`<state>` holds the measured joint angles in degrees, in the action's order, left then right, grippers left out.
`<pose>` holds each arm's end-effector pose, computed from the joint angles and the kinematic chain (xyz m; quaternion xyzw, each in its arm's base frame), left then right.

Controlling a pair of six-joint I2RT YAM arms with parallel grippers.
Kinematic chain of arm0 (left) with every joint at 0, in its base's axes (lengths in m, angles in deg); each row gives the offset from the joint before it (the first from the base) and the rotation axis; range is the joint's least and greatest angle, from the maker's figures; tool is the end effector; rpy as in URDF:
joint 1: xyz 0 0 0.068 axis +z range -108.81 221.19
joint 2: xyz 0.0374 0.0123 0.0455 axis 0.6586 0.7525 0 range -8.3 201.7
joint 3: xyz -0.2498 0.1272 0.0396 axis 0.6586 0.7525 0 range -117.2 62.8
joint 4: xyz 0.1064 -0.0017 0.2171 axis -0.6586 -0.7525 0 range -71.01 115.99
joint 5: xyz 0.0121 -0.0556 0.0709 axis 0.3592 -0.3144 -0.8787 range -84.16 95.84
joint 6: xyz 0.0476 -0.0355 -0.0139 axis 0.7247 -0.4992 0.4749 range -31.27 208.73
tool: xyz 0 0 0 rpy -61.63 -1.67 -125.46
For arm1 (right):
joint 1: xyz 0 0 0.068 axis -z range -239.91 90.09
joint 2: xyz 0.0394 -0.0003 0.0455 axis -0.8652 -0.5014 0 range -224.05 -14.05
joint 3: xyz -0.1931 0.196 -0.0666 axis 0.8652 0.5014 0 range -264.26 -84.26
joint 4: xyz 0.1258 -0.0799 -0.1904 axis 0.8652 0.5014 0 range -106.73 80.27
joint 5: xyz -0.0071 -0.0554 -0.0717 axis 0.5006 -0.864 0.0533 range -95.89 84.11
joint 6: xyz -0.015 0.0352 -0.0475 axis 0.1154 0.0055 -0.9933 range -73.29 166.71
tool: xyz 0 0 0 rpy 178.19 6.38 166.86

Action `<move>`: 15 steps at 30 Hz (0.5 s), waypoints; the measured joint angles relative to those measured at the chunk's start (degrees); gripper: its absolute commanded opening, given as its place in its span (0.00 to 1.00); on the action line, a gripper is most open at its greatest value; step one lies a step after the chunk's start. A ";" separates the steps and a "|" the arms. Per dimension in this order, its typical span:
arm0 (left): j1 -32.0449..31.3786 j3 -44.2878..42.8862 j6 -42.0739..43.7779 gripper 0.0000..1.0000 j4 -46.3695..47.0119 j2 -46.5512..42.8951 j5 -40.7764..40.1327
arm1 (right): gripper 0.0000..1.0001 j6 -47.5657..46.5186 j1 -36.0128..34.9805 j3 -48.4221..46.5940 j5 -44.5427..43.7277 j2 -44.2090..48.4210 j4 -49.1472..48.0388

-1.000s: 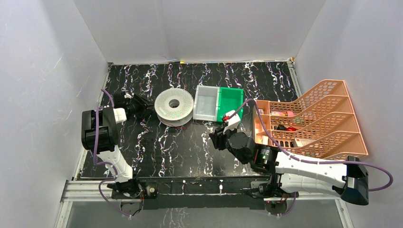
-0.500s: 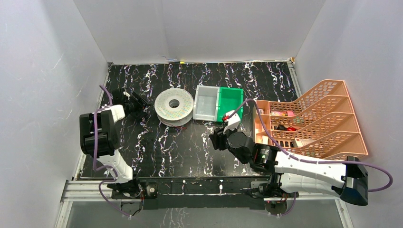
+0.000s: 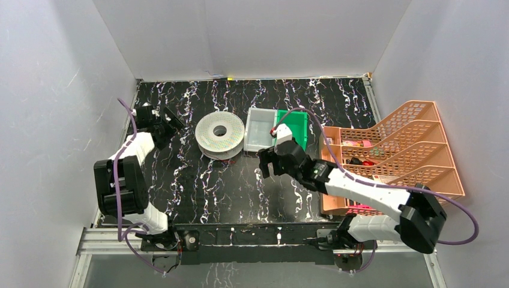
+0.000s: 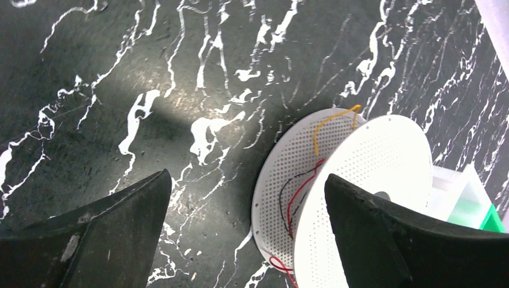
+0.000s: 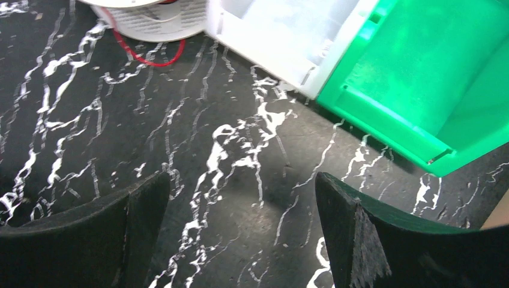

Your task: Wrap the cables

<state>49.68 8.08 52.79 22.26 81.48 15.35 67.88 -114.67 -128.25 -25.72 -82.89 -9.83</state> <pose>0.3269 0.0412 0.2340 -0.3066 0.8455 -0.1749 0.4007 0.1562 0.1942 0.2684 -0.1685 0.8480 0.1763 0.4705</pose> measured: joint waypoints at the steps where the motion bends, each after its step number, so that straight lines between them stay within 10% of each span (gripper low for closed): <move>1: -0.61 -0.52 0.66 0.98 -0.72 -0.79 -0.90 | 0.98 -0.37 1.90 -0.72 1.79 -1.25 0.50; 15: -19.80 -16.02 12.00 0.98 -13.46 -5.64 -14.60 | 0.98 5.09 14.99 -19.69 -6.69 -16.39 17.20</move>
<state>29.88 -7.94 64.79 8.80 75.84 0.75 72.97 -99.68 -147.94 -32.41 -99.28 7.37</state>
